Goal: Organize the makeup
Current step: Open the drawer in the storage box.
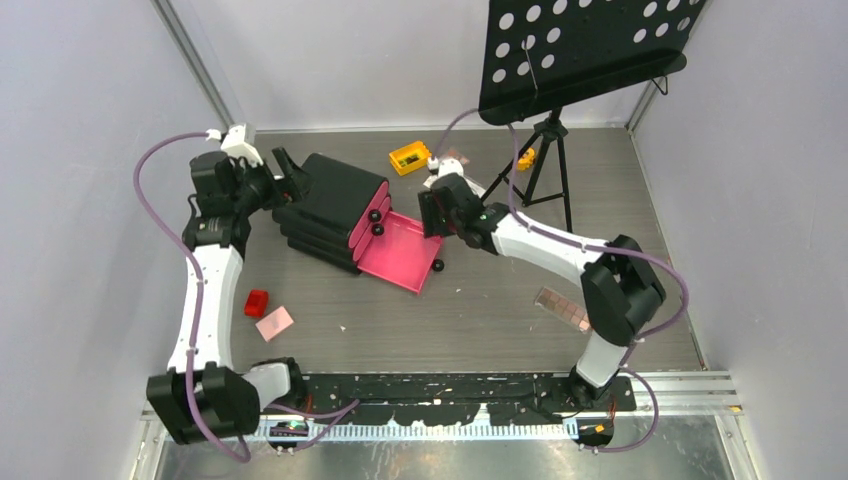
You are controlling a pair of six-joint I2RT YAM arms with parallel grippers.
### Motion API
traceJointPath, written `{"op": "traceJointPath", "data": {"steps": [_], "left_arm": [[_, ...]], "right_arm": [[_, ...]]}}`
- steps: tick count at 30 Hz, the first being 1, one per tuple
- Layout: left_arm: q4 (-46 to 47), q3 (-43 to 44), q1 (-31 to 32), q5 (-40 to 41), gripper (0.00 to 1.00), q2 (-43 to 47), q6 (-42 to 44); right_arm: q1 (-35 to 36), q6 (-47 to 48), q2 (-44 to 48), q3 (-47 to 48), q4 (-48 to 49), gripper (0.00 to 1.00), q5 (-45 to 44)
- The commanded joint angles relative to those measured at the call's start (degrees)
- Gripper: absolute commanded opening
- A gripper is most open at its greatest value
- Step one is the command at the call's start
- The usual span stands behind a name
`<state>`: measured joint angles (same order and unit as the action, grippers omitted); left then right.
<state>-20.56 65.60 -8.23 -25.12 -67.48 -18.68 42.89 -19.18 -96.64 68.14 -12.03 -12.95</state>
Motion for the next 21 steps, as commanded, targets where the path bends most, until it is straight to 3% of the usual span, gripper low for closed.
{"op": "traceJointPath", "data": {"steps": [1,8,14,21], "left_arm": [[-2.6,-4.4,0.6,0.0,0.88,6.3,2.3],[-1.3,-8.0,2.3,3.7,0.88,9.1,5.7],[-1.0,-8.2,2.3,1.5,0.89,9.1,4.8],[-0.7,-8.4,2.3,0.7,0.89,9.6,4.7]], "right_arm": [[-1.5,1.1,-6.6,11.1,-2.8,0.62,-6.7],[-6.5,3.9,-20.7,30.3,-11.3,0.64,-7.0],[-10.1,4.9,-28.4,38.1,-12.0,0.66,-9.0],[-13.2,-1.7,-35.6,47.4,-12.0,0.7,-13.9]]}}
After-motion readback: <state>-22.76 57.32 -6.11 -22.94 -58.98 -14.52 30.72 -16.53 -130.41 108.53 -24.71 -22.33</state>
